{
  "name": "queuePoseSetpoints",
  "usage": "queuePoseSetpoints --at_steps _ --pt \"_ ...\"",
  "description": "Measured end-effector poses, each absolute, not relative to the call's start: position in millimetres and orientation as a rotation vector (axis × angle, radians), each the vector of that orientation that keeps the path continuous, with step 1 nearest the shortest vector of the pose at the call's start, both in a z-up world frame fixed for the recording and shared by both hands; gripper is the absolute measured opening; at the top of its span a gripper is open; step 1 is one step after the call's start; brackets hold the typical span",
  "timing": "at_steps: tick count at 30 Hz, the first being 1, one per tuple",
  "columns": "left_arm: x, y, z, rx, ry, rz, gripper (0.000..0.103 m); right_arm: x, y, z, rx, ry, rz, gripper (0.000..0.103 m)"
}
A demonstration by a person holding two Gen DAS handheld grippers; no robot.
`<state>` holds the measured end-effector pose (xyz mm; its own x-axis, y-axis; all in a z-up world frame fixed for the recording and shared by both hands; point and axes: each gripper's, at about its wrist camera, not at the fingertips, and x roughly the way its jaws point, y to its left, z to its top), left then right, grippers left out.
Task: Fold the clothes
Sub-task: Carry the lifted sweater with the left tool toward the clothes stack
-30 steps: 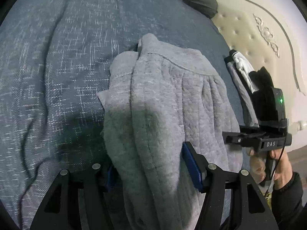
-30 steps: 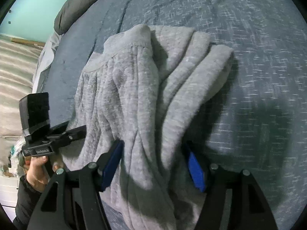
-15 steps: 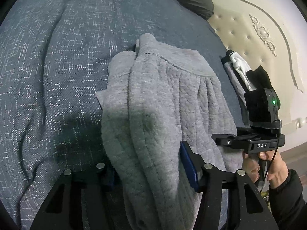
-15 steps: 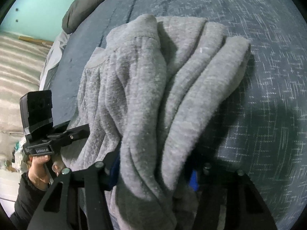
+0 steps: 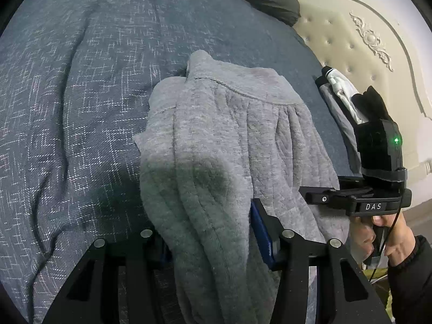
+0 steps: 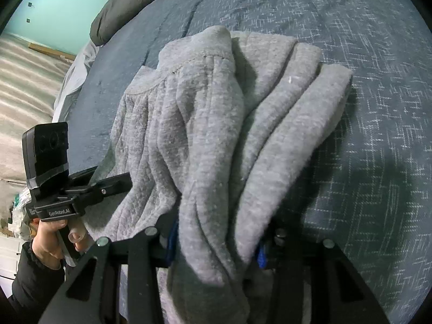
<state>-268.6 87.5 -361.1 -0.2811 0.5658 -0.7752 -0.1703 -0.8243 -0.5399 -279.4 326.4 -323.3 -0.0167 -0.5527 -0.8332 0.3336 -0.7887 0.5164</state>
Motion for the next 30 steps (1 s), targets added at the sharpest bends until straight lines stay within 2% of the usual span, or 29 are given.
queuePoseSetpoints --at_steps 13,17,24,30 --pt "-269.4 83.0 -357.4 -1.515 -0.466 2.127 0.053 -275.9 321.0 -319.1 1.631 -0.252 -1.895 0.040" --pt "-272.6 84.2 -360.2 -1.529 -0.458 2.102 0.058 -274.7 327.5 -320.7 1.635 -0.264 -1.916 0.040" --pt "-274.2 84.5 -365.9 -1.524 -0.464 2.082 0.058 -270.7 321.6 -324.5 1.628 -0.282 -1.941 0.040" --pt "-269.8 91.1 -347.9 -1.491 -0.415 2.117 0.044 -263.5 316.3 -310.3 1.597 -0.253 -1.966 0.037"
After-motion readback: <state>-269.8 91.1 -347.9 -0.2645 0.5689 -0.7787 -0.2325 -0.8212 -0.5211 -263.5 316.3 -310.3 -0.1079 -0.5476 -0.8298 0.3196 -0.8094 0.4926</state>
